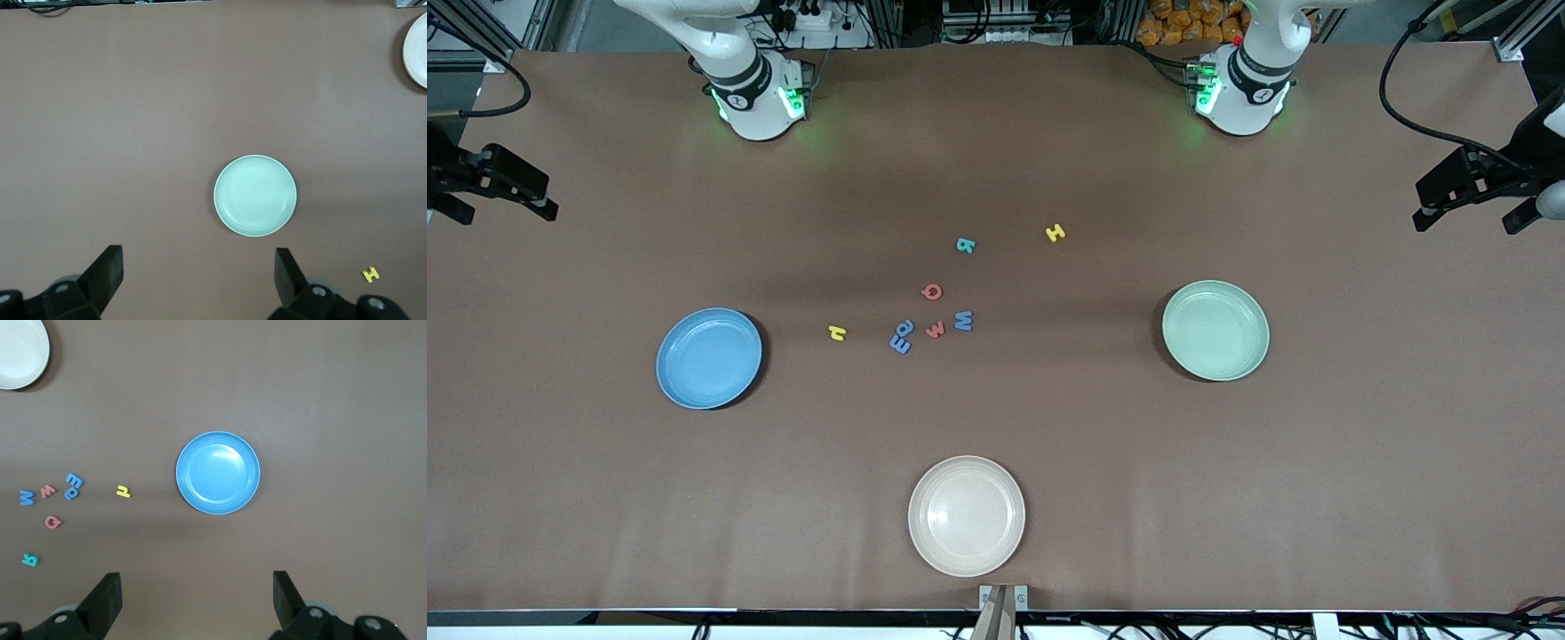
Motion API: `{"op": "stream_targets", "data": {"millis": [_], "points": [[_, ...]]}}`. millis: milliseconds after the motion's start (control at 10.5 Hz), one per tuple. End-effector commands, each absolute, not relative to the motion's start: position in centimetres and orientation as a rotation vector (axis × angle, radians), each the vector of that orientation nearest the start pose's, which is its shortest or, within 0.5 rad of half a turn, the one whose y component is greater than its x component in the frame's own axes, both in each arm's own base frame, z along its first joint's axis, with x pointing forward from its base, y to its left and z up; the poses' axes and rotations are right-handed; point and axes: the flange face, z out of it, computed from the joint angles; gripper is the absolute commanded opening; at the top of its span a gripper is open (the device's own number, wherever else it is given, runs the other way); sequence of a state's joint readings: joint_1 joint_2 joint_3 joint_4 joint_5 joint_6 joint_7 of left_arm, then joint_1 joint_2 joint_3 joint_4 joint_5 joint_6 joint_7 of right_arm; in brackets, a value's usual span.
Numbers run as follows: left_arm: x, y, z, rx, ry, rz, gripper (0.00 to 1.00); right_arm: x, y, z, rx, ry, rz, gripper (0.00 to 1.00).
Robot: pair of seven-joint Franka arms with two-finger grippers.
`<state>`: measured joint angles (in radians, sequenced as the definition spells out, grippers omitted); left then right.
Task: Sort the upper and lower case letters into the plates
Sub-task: 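Move the left gripper from rest toward the yellow H letter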
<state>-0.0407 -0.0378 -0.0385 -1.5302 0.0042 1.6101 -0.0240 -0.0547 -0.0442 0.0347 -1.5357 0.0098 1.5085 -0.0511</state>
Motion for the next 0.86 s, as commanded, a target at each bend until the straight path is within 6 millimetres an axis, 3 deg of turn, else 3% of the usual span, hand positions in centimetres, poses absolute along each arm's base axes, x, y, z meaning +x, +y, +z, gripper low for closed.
{"op": "stream_targets", "data": {"millis": [0, 286, 477, 763], "points": [[54.6, -4.5, 67.1, -3.154, 0.068, -0.2, 1.0, 53.2, -0.9, 66.3, -3.116, -0.051, -0.028, 1.0], [54.6, -4.2, 66.3, -3.156, 0.068, -0.168, 1.0, 53.1, -0.9, 66.4, -3.116, -0.049, -0.023, 1.0], [54.7, -4.1, 62.9, -3.155, 0.058, -0.067, 1.0, 53.1, -0.9, 66.4, -3.116, -0.049, -0.023, 1.0], [55.1, -4.0, 56.2, -3.143, 0.093, 0.005, 1.0, 53.1, -0.9, 66.5, -3.116, -0.049, -0.025, 1.0]]}}
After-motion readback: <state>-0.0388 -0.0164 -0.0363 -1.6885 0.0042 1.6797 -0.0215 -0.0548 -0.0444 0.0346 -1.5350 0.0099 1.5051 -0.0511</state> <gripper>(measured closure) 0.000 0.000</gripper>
